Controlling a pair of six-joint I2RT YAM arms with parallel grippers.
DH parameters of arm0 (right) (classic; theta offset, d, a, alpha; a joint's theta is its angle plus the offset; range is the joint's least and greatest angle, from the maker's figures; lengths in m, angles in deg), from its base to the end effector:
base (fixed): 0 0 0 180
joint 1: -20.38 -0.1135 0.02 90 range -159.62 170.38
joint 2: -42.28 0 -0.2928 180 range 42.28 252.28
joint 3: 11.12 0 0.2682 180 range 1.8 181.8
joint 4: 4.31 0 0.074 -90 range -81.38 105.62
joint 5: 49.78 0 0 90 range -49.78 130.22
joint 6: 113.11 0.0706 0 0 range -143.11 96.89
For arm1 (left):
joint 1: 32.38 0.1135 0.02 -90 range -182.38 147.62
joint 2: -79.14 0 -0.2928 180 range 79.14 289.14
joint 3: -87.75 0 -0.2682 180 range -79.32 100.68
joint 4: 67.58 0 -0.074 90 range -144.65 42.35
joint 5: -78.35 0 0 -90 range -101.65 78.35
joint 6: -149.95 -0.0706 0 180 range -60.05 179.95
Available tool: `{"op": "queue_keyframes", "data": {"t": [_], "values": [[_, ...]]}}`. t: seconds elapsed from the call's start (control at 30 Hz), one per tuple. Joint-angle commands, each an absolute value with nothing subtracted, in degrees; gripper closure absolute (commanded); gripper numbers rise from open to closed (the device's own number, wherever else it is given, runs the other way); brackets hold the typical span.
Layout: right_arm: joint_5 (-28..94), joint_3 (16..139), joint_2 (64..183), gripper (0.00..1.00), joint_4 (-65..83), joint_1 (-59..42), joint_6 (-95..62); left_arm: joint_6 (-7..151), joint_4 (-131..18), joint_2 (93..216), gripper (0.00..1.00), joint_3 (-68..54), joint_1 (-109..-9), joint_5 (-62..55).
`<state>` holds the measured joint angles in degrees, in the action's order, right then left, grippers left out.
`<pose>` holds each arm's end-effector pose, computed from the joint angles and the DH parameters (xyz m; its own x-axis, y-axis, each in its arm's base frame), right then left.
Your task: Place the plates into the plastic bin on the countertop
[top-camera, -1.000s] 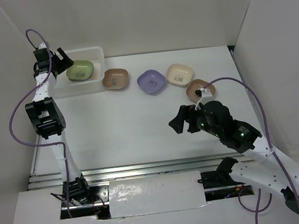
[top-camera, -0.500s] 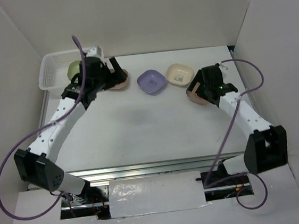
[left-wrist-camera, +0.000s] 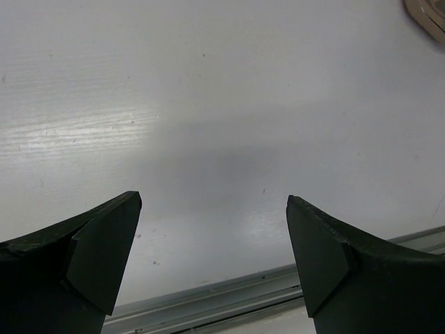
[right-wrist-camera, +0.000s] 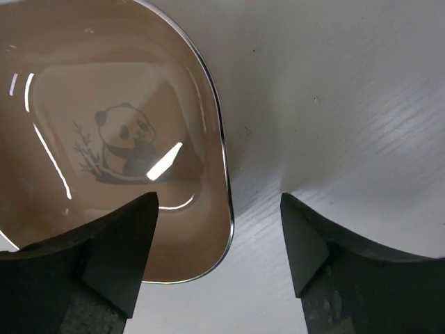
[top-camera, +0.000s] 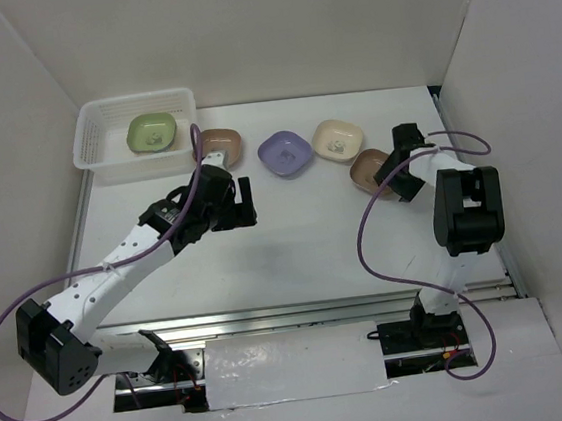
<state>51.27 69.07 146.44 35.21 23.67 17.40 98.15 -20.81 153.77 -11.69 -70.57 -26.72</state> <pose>0.3992 -0.0365 0.1602 -0.5872 0.6723 -0.4508 0.6881 0.7079 0.1595 0.2603 -0.1814 0.3306 -0.6775 -0.2268 -0.6997 0.0298 0.9420 -0.3342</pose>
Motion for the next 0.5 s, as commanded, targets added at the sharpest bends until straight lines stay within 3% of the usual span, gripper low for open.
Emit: {"op": "queue_keyframes", "data": {"t": [0.0, 0.03, 0.07, 0.2, 0.27, 0.3, 0.4, 0.47], "values": [[48.2, 68.7, 146.6, 0.26, 33.8, 25.2, 17.4, 99.0, -20.2, 151.2, 0.01, -12.6, -70.7, -29.5], [47.3, 68.6, 146.6, 0.46, 34.2, 25.4, 17.1, 98.6, -19.9, 151.0, 0.01, -13.0, -70.8, -29.6], [47.5, 68.1, 145.8, 0.57, 33.8, 25.5, 17.1, 98.6, -19.7, 151.0, 0.01, -13.1, -70.7, -30.1], [48.6, 63.9, 143.5, 0.87, 34.1, 25.7, 18.6, 98.4, -18.5, 151.0, 0.01, -12.8, -70.4, -31.0], [49.1, 60.8, 141.2, 0.88, 33.8, 26.1, 19.0, 98.6, -18.4, 150.8, 0.01, -12.4, -70.4, -31.2], [50.1, 59.7, 139.9, 1.0, 33.9, 26.0, 19.9, 98.5, -18.5, 150.9, 0.01, -12.0, -70.4, -30.8], [55.5, 55.1, 133.9, 1.0, 34.5, 24.7, 20.7, 97.2, -20.6, 151.9, 0.01, -9.7, -70.7, -27.4], [62.8, 54.4, 129.1, 1.0, 36.7, 18.7, 20.8, 96.2, -21.6, 155.2, 0.01, -5.4, -71.6, -24.9]]}}
